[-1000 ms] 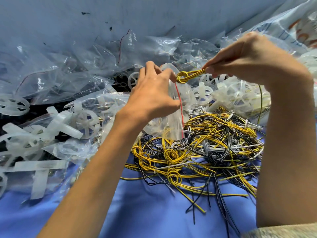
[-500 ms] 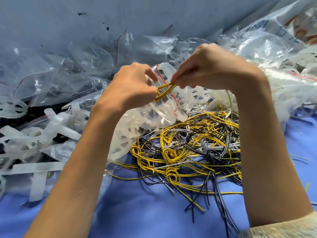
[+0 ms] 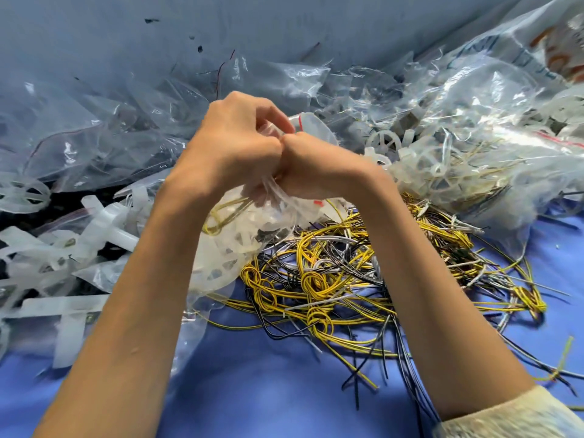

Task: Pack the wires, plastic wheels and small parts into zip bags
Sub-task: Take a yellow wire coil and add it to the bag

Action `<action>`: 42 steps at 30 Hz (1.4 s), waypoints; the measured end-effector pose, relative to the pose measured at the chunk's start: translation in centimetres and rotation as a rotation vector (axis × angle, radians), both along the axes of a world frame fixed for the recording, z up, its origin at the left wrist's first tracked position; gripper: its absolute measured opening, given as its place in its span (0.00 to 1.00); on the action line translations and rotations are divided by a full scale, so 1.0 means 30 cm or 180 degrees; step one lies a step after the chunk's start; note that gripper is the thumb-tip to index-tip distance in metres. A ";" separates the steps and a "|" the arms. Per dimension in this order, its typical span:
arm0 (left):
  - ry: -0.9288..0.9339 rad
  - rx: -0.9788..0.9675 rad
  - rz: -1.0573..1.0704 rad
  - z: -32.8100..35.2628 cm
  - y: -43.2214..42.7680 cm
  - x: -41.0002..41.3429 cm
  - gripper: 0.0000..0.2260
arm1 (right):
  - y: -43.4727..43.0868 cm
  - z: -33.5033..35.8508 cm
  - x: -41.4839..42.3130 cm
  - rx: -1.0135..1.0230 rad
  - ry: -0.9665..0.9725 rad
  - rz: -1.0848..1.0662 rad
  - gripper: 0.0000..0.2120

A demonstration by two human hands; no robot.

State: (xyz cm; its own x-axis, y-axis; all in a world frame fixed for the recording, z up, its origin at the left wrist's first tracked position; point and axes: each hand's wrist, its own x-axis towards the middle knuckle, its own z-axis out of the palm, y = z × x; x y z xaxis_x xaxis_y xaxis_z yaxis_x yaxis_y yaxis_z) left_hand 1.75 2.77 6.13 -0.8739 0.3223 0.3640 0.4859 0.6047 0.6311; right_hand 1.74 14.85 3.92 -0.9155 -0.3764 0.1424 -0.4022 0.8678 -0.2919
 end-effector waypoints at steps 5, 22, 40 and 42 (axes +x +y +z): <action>0.0060 0.0153 -0.0035 0.008 0.014 0.013 0.16 | -0.004 -0.025 -0.008 -0.0557 -0.0210 0.0129 0.11; -0.0001 0.0273 -0.0025 0.004 0.002 -0.003 0.16 | 0.072 0.058 0.058 -0.0402 -0.0911 0.0182 0.22; -0.0081 0.0276 -0.0041 0.002 0.014 0.011 0.14 | 0.076 0.100 0.090 -0.0761 0.0145 0.0015 0.19; -0.0132 0.0342 -0.0052 0.009 0.012 0.015 0.17 | 0.051 0.075 0.072 -0.0751 0.0257 -0.0027 0.17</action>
State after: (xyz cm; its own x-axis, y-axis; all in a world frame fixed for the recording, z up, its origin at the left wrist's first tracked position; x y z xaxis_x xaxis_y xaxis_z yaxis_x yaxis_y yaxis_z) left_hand 2.21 3.14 6.41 -0.8838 0.2977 0.3609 0.4673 0.5247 0.7116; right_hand 3.91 16.39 6.17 -0.9006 -0.3163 0.2980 -0.4252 0.7830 -0.4541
